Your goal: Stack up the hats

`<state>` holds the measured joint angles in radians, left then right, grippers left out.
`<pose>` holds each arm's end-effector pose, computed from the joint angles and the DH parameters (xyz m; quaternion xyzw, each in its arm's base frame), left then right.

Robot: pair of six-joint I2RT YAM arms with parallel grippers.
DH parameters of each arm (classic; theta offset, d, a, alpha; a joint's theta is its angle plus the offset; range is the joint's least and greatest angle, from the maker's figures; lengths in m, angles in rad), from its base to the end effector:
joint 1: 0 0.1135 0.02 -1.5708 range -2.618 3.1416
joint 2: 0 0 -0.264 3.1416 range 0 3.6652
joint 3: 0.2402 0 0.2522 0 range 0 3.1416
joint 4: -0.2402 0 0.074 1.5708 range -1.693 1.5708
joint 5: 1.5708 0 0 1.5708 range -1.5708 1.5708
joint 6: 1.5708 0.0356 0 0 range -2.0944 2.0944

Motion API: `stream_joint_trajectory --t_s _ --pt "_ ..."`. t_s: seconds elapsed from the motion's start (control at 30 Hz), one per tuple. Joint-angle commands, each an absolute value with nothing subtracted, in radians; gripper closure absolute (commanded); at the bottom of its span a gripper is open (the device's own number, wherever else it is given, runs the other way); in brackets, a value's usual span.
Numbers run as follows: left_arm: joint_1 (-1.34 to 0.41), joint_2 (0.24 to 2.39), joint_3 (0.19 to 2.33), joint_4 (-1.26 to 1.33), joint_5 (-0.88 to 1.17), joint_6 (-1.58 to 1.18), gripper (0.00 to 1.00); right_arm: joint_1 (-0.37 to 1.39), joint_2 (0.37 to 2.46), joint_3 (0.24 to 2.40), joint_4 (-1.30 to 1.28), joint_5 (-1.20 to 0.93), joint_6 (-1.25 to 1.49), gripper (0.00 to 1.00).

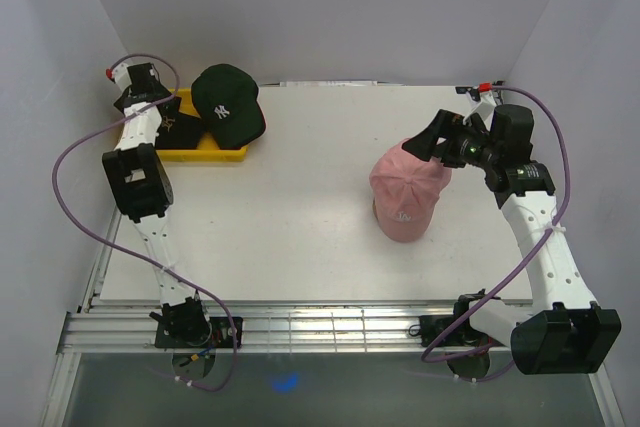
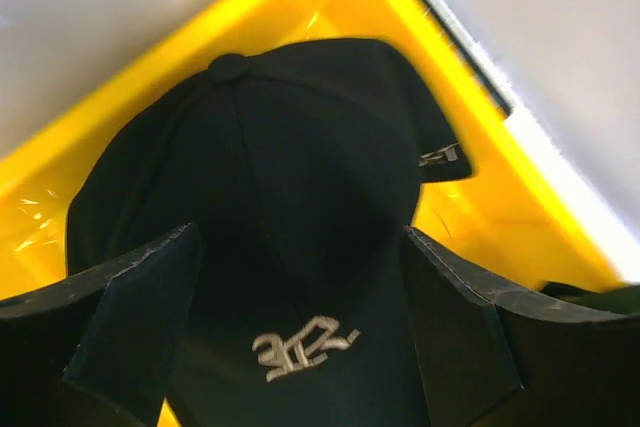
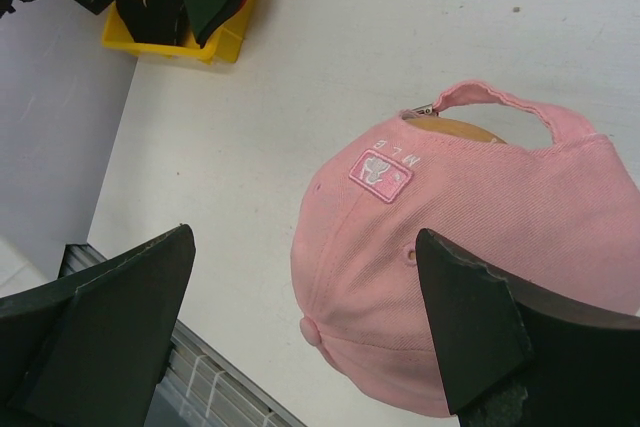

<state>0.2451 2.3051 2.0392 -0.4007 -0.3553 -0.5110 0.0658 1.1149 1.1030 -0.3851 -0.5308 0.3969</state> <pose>0.5145 0.1414 0.2366 -0.3985 0.7944 0.1006 0.4473 0.2443 0.0342 0.3671 -0.0108 0.8165 0.3351 0.4701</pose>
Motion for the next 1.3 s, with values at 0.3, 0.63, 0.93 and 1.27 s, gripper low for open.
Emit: stream_joint_trajectory --t_s 0.3,0.63,0.93,1.27 --pt "0.249 2.269 1.980 -0.397 -0.341 -0.531 0.83 0.071 1.115 1.101 -0.330 -0.540 0.394 0.04" --pt "0.249 2.209 2.059 -0.472 -0.408 -0.515 1.00 0.071 1.123 1.095 -0.325 -0.538 0.402 0.04" --pt "0.247 2.128 2.108 -0.486 -0.443 -0.483 1.00 0.077 1.134 1.092 -0.325 -0.549 0.410 0.04" --pt "0.222 2.085 2.105 -0.495 -0.526 -0.457 1.00 0.092 1.146 1.077 -0.325 -0.551 0.422 0.05"
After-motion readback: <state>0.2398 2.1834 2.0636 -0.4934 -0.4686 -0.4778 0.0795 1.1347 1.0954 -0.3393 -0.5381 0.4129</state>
